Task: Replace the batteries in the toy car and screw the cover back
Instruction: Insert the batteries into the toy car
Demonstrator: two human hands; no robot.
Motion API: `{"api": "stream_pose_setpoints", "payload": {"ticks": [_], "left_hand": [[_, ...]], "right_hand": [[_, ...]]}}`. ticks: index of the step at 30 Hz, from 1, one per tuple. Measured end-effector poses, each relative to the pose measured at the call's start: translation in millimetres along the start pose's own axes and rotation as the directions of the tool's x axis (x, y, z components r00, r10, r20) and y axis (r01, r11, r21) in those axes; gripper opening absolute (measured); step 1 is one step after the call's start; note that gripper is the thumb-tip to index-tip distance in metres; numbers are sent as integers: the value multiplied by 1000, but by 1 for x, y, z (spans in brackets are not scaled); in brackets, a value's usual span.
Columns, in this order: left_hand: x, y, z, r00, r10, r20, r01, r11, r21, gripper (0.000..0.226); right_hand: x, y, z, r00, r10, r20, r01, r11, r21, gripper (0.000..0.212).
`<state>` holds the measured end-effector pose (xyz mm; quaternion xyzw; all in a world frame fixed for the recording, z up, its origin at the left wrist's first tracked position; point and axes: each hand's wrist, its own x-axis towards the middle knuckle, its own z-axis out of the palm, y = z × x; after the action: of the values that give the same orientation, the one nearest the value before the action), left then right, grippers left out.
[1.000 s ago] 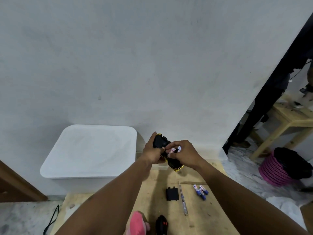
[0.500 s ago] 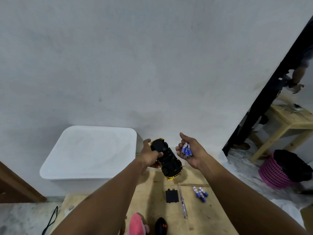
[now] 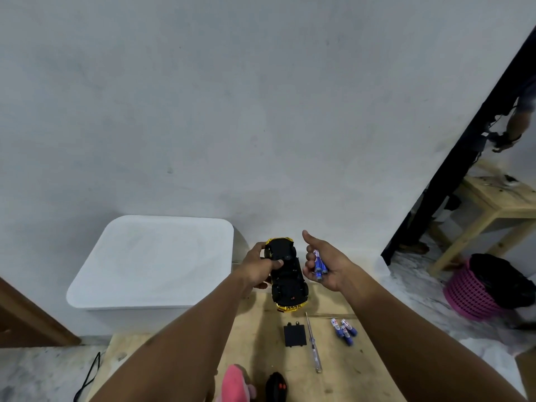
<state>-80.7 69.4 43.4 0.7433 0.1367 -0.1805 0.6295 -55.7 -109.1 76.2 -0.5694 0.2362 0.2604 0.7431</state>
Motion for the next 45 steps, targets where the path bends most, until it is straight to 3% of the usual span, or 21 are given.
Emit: {"api": "stream_pose_setpoints", "payload": {"ticks": [3,8,16,22,28,33,37,45], "left_hand": [[-1,-1,0,1000,5,0,-5,1000,3,48],[-1,-2,2,1000,1,10,-2,1000,15,53],[2,-1,4,999,-49,23,50,998,-32,44],[4,-4,2,997,-77,13,78,996,-41,32],[4,-7,2,997,-76,0,76,997,-30,30],[9,-12,4,996,-72,-44,71,997,-16,29],[13,-16,5,994,-73,-83,72,997,-18,29],[18,-27,14,986,-123,-117,120,992,-29,29]], "right_hand": [[-3,-1,-2,999,7,-34,-8,998,-56,51],[-3,4,-6,988,-103,-113,60,942,-329,43],[8,11,-8,983,-181,-28,129,794,-594,32],[17,14,-10,986,-168,-18,115,748,-654,42],[19,17,-10,989,-149,0,110,727,-678,24],[23,23,-13,990,-136,25,115,707,-698,30],[24,29,-17,988,-146,50,142,728,-670,21],[37,54,-43,974,-225,-37,134,694,-708,8]]}}
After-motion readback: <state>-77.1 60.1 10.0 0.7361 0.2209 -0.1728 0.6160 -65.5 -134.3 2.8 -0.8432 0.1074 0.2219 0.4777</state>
